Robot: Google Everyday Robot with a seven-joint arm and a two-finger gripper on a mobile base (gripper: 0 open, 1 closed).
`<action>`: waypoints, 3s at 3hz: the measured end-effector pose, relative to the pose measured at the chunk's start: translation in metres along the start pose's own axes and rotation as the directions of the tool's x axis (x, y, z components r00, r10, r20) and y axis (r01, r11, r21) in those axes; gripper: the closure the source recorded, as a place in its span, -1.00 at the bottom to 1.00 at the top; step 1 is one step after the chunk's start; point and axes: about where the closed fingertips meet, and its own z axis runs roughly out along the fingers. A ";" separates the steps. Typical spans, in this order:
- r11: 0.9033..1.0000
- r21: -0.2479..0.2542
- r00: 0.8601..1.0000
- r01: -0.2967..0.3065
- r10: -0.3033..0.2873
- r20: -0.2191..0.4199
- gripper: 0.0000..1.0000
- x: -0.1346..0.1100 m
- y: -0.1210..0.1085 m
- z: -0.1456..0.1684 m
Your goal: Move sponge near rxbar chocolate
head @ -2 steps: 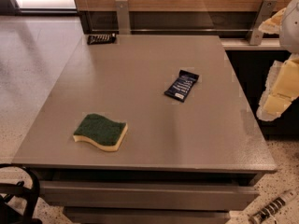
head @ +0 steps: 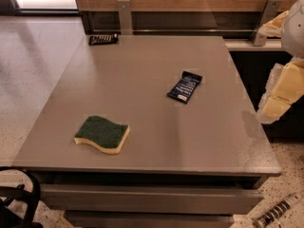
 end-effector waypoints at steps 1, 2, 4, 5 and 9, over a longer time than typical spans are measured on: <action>0.999 -0.034 0.993 -0.017 0.021 0.112 -1.00 -0.018 0.008 0.020; 0.997 -0.070 0.958 -0.038 0.056 0.282 -1.00 -0.048 0.020 0.043; 0.994 -0.087 0.770 -0.068 0.107 0.629 -1.00 -0.113 0.044 0.090; 0.995 -0.090 0.679 -0.049 0.099 0.727 -1.00 -0.142 0.058 0.098; 0.985 -0.174 0.668 -0.016 0.140 0.730 -1.00 -0.191 0.108 0.146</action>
Offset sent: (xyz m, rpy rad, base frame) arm 0.0103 0.1158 -0.0428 0.6082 -0.0311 0.1132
